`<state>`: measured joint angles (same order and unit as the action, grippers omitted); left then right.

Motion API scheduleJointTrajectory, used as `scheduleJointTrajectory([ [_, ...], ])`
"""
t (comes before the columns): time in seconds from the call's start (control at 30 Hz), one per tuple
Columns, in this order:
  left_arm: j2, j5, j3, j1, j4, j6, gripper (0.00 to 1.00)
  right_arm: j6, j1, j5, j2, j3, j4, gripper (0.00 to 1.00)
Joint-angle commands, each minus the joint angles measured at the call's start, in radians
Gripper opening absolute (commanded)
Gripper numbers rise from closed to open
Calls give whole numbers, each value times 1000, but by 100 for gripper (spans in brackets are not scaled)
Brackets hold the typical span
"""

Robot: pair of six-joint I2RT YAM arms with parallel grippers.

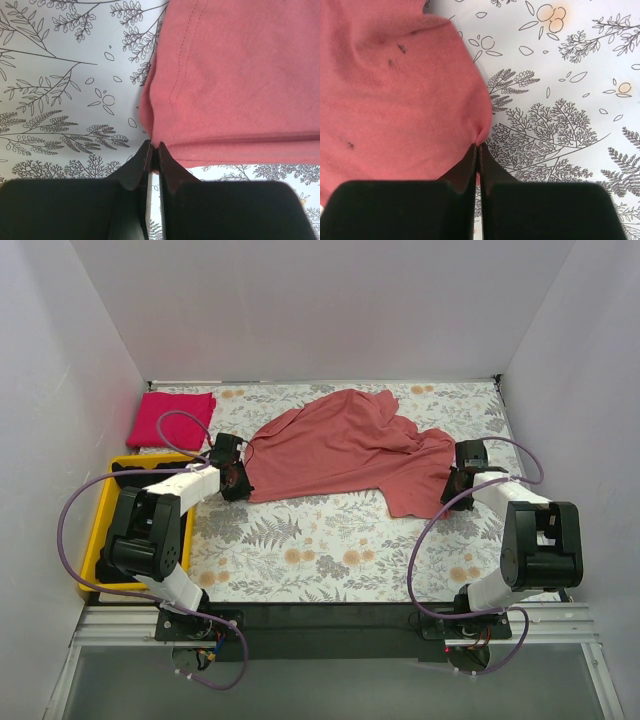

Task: Fold and stack the t-shirts
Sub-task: Flatten the tshirt out

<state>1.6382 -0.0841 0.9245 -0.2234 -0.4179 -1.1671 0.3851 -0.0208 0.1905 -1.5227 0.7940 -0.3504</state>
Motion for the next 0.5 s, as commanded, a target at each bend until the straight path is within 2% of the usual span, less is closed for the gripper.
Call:
scheduleJointTrajectory([
  [0.0, -52, -6, -6, 6, 2, 7, 0, -25, -1, 10, -42, -44, -124, 1],
  [0.1, -35, -25, 10, 9, 11, 3, 0, -38, 2, 49, -13, 29, -130, 1],
  [0.23, -2, -3, 112, 13, -30, -17, 0, -37, 40, 113, 38, 172, -159, 1],
  [0.47, -18, -31, 356, 13, -159, 0, 0, -75, 122, 162, 185, 416, -191, 1],
])
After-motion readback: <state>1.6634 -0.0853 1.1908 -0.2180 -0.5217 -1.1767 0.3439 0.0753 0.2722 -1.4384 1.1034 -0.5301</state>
